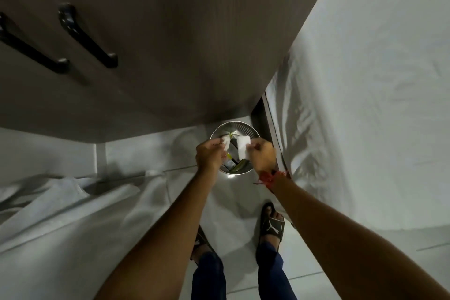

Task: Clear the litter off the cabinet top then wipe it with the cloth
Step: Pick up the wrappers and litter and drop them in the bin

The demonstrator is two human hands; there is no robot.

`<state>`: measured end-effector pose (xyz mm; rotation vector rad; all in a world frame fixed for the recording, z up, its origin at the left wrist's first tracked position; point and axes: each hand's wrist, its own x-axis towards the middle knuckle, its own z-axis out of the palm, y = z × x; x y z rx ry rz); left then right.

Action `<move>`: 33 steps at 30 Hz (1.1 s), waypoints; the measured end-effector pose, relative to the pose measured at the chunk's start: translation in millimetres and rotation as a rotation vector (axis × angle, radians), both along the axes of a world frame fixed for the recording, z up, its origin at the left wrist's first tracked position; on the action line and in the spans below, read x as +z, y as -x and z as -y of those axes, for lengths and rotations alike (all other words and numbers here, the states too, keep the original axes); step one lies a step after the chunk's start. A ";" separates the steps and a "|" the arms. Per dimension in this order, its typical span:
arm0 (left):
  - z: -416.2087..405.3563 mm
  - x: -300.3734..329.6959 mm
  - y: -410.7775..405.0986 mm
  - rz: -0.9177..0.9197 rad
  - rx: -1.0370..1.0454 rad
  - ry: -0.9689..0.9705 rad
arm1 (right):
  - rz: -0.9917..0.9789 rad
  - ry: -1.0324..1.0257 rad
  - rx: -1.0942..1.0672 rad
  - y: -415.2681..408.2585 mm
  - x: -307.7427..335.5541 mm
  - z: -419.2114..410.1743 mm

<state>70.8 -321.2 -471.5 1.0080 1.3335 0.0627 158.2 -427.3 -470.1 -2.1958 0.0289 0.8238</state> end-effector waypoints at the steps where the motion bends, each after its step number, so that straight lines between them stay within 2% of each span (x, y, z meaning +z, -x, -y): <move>1: -1.9 -11.7 -0.3 -0.011 -0.064 0.063 | -0.032 0.002 0.074 -3.0 -10.8 3.3; 3: -3.4 -23.9 4.7 -0.029 -0.188 0.120 | 0.009 0.074 0.217 -8.1 -22.1 13.5; 5: -4.9 -20.6 15.6 -0.055 -0.221 0.041 | 0.100 0.129 0.303 -7.9 -16.4 21.2; 9: -17.3 32.6 26.8 -0.002 -0.134 -0.125 | 0.297 -0.034 0.365 -9.3 46.3 8.4; 12: -38.9 108.8 21.6 0.183 -0.100 -0.279 | 0.517 -0.223 0.409 -8.8 124.7 -31.1; 17: -98.2 277.4 15.6 0.517 -0.065 -0.727 | 0.876 -0.642 0.475 -3.3 289.1 -107.6; 19: -125.9 337.2 17.6 0.603 -0.035 -0.841 | 0.962 -0.802 0.474 -3.2 349.3 -134.9; 21: -161.0 388.8 19.3 0.615 0.006 -0.913 | 1.008 -0.866 0.528 -11.2 398.1 -171.5; 24: -225.5 435.1 15.5 0.442 0.084 -1.097 | 1.025 -0.708 0.642 -28.3 446.1 -233.2; 27: -294.9 456.3 8.5 0.059 0.055 -1.298 | 0.991 -0.490 0.813 -37.3 464.3 -288.2; 29: -328.6 457.1 2.9 -0.148 -0.066 -1.283 | 0.943 -0.406 0.878 -39.8 464.1 -321.4; 33: -349.1 442.6 -7.1 -0.381 -0.284 -1.209 | 0.838 -0.254 1.002 -38.3 457.5 -377.8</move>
